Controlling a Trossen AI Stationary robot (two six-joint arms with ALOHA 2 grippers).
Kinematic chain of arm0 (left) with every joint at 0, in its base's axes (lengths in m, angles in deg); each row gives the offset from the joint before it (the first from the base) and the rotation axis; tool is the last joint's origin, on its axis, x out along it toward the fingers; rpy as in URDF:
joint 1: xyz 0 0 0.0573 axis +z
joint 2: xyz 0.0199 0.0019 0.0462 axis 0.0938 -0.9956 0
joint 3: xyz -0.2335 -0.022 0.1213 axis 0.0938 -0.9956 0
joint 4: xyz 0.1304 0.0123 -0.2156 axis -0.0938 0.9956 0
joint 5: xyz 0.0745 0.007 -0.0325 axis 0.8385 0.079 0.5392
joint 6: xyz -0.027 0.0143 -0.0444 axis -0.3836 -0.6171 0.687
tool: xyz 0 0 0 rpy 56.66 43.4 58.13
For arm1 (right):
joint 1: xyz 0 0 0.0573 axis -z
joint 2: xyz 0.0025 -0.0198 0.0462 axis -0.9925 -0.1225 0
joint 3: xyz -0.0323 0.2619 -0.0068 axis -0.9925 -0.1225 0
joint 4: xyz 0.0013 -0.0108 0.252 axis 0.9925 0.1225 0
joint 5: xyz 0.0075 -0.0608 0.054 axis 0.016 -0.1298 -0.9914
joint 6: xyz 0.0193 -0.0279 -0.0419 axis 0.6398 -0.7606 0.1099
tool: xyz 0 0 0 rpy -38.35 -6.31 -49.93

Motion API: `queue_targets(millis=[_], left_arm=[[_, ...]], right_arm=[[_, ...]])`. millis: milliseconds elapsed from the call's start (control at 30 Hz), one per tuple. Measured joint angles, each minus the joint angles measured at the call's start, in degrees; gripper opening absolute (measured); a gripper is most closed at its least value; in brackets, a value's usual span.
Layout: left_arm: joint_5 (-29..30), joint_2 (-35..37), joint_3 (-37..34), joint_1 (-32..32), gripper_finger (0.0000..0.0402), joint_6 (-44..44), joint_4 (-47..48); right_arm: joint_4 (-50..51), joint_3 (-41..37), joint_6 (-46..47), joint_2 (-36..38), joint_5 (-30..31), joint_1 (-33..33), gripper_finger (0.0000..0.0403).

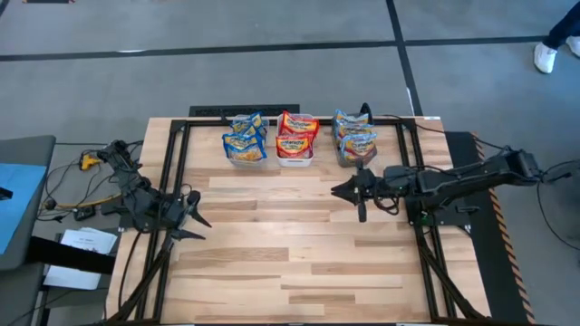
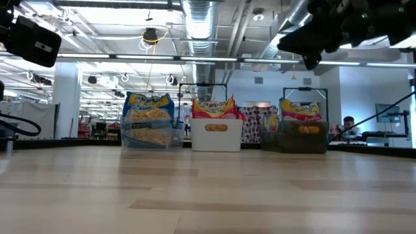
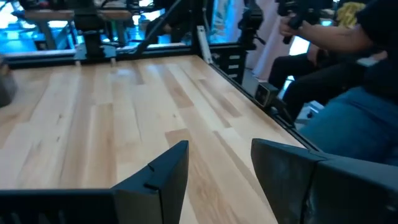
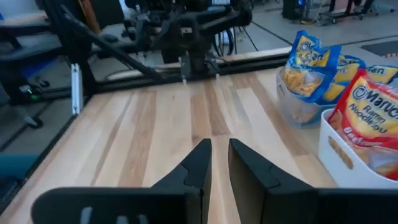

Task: Sort Maruchan noodles
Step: Return to Home Position

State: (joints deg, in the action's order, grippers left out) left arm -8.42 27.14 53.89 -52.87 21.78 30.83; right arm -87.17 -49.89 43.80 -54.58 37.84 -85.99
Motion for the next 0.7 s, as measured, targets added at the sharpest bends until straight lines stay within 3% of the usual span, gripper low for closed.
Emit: queue_targets(millis=[700], left_arm=[[-1.55, 0.00, 0.00, 0.00, 0.0166, -0.52, 3.76]], right_arm=[[-19.31, -17.12, 2.51, 0.02, -0.63, 0.31, 0.0081]])
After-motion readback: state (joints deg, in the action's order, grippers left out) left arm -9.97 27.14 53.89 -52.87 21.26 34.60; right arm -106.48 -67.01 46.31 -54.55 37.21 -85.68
